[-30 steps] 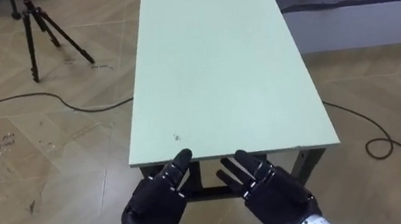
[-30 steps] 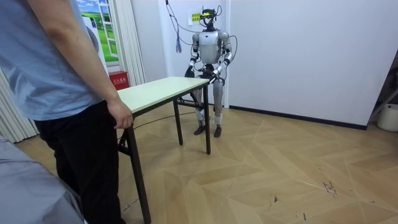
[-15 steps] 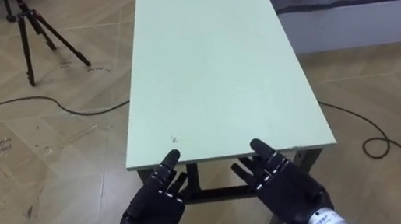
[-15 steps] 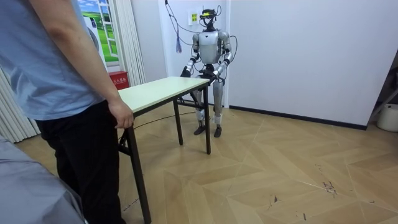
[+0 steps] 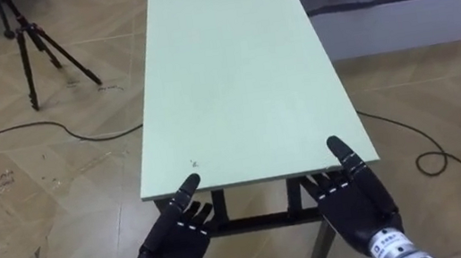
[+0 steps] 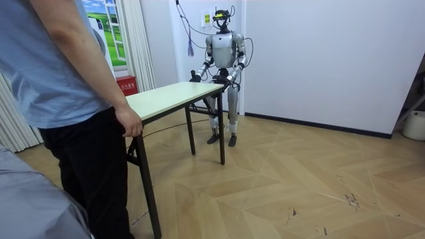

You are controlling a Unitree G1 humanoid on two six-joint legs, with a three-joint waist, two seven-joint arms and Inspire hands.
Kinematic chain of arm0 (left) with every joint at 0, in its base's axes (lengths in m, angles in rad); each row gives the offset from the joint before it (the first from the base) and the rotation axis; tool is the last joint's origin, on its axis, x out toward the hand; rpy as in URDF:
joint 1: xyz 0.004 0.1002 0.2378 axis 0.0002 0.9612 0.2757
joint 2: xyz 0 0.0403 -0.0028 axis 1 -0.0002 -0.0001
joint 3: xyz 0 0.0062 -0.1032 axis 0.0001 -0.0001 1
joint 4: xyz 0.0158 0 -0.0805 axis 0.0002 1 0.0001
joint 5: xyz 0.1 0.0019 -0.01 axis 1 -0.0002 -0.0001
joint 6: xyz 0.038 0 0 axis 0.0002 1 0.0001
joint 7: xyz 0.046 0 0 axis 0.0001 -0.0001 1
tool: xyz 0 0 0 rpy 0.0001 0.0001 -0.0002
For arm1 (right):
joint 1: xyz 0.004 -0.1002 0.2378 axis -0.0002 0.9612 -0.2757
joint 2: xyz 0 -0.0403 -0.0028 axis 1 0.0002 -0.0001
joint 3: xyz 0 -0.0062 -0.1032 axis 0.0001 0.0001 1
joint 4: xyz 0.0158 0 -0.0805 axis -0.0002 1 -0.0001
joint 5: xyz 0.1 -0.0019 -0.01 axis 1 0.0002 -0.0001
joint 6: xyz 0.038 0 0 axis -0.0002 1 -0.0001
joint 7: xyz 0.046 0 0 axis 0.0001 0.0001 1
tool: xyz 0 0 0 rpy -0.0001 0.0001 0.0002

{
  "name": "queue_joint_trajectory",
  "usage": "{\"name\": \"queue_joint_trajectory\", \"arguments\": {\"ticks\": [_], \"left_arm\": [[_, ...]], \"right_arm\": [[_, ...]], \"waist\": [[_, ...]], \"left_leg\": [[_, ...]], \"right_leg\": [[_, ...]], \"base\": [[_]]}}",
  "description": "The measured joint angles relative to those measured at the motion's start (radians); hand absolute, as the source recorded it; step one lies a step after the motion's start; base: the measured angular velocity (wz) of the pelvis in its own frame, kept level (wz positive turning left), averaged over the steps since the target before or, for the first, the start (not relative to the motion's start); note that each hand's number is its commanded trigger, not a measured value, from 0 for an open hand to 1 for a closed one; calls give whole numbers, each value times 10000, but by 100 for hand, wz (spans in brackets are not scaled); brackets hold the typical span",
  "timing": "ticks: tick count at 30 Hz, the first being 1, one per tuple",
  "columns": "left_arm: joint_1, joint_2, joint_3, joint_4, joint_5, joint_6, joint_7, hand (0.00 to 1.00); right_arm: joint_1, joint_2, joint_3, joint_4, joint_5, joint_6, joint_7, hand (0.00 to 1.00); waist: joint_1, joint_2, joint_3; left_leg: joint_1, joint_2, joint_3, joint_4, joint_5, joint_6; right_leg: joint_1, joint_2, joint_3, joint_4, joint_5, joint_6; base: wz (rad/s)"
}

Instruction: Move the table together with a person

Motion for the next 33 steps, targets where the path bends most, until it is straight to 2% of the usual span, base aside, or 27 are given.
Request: {"name": "queue_joint_trajectory", "arguments": {"ticks": [5,10,19,24,33], "left_arm": [[-113,-12,0,-14,292,30,77,0],[-533,-69,-4,-355,293,33,304,0],[-673,-176,6,-628,956,-71,580,0],[-681,-269,67,-661,957,-69,580,0],[-693,-408,305,-724,927,-72,741,0]], "right_arm": [[-7,163,-113,0,-81,-10,-1,0],[-106,227,-134,-1,-163,-16,-230,0],[-208,364,-116,0,-421,-84,-338,0],[-248,553,-133,4,-428,-263,-345,0],[-277,637,-171,0,-723,-230,-319,0]], "waist": [[-38,-18,-11],[-67,-29,-15],[-138,-50,-20],[-77,-92,-2],[-46,-132,-12]], "left_leg": [[-78,2,-46,130,0,0],[-99,9,-74,168,0,0],[-268,18,-81,171,3,-7],[-299,24,-88,196,4,-8],[-414,53,-58,261,16,-27]], "right_leg": [[2,-11,-36,-6,8,-12],[16,-18,-84,-7,33,-49],[-159,16,-9,7,49,-70],[-181,16,-3,-5,49,-70],[-279,22,6,8,79,-107]], "base": [[2],[2],[0],[0],[0]]}}
